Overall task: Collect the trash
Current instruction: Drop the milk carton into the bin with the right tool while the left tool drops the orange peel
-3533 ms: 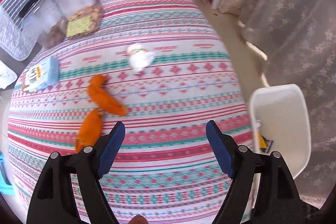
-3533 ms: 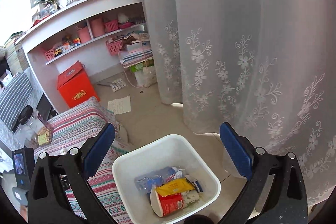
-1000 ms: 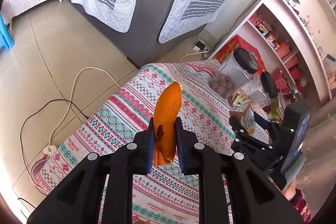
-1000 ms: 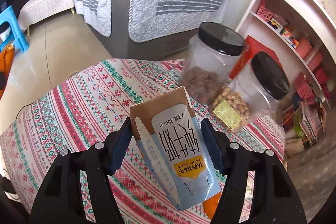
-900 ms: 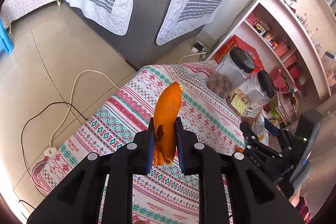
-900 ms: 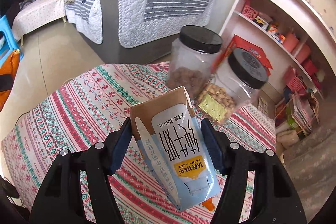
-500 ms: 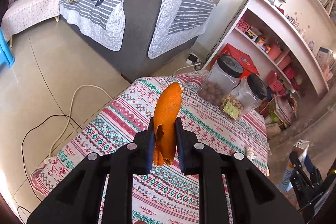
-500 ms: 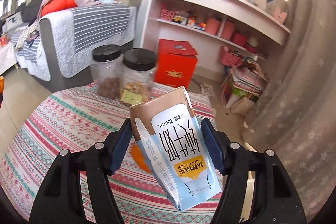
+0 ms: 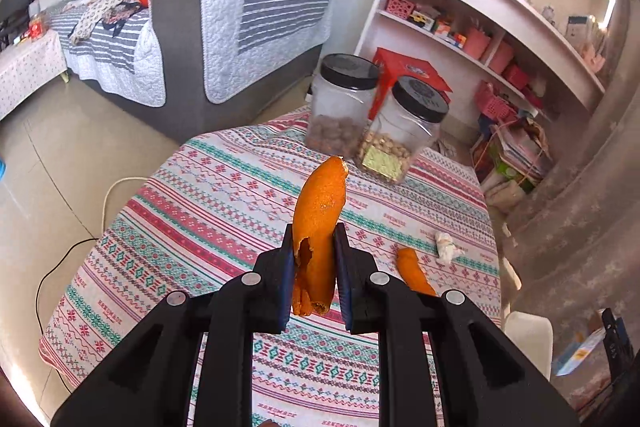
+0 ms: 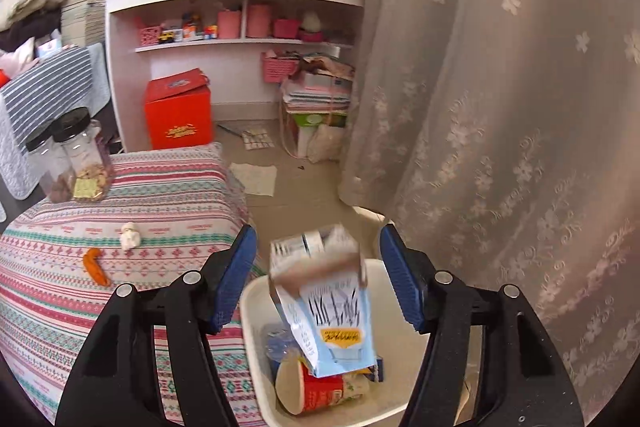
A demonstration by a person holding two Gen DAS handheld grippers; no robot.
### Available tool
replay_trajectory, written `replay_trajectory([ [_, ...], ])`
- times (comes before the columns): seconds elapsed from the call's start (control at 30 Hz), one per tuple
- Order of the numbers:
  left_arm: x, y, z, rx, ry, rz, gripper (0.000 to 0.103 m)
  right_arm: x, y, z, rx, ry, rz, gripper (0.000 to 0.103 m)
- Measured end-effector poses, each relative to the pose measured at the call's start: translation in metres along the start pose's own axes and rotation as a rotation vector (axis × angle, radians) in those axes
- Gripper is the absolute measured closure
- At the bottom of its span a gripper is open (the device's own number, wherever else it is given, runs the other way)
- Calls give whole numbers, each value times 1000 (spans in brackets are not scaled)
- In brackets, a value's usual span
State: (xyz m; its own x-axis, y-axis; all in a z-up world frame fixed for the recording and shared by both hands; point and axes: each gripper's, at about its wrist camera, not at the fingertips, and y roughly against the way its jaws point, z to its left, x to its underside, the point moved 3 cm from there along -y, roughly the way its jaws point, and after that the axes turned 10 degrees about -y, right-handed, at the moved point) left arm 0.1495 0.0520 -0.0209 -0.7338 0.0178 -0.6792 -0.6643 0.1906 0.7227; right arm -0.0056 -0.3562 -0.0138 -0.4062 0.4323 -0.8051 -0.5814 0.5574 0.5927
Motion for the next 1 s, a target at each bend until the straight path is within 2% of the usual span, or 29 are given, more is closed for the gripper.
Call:
replay_trajectory([
  [0.1,7,-7,-35,33,-62,17,85,5,-11,-25,37,-59,43,38],
  [0.2,12,-12,-75,93,-125,31,85,4,-13,-46,51,-119,50,28],
  [0.37,19,-13,-142,225,-222,32,85,-5,2,-73,79,-192,-20,12],
  [0.53,29,-22,-206,359,-274,72,85,-10,7,-92,93,-207,-42,9],
  [0.63,34,-28,-244,473,-271,121,84,-13,9,-104,91,-239,-39,9],
  [0.73,40,-27,-284,570,-308,163,84,-17,12,-116,84,-284,-46,8],
  [0.87,47,-27,-329,637,-357,207,83,-21,16,-127,71,-340,-57,7],
  [1.0,55,-31,-363,655,-383,239,82,-24,21,-135,66,-388,-71,7],
])
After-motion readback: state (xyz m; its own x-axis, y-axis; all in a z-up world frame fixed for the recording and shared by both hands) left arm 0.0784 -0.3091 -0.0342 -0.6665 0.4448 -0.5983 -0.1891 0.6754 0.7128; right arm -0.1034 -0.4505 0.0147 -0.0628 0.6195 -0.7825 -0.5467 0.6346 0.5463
